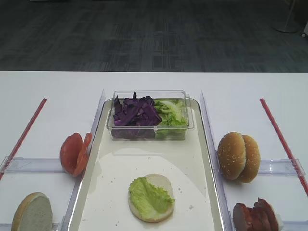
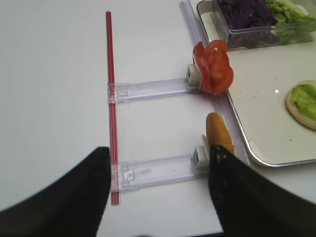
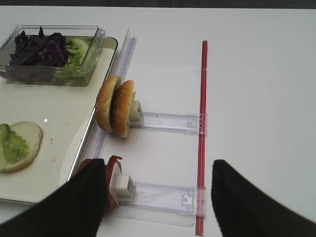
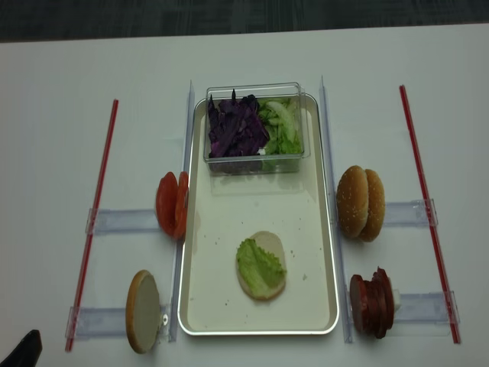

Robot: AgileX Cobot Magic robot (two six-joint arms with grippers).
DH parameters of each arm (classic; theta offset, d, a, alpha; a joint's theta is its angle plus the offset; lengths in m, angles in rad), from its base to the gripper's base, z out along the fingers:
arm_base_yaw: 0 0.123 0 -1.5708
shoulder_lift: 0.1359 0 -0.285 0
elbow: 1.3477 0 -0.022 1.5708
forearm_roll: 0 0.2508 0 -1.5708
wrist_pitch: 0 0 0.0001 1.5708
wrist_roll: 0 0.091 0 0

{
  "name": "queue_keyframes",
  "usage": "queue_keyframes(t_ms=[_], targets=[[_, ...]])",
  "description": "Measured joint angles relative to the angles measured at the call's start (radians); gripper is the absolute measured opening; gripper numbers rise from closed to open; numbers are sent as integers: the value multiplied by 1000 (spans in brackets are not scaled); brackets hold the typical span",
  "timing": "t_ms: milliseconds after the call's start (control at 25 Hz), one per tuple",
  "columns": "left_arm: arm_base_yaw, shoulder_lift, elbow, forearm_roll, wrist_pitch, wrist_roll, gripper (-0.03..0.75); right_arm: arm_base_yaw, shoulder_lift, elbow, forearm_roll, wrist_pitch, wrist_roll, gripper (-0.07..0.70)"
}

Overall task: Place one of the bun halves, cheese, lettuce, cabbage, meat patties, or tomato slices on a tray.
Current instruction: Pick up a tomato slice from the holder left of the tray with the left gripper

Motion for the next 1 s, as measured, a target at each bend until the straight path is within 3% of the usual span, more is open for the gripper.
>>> queue_keyframes(t_ms=[680, 880, 1000], targets=[[0, 0, 0, 0, 2, 0, 414, 0, 0, 0, 0, 0, 0, 486], [0, 170, -66, 0, 76, 0, 414, 0, 0, 0, 0, 0, 0, 485], [0, 236, -94, 0, 78, -9, 415, 0, 0, 0, 0, 0, 0, 485]])
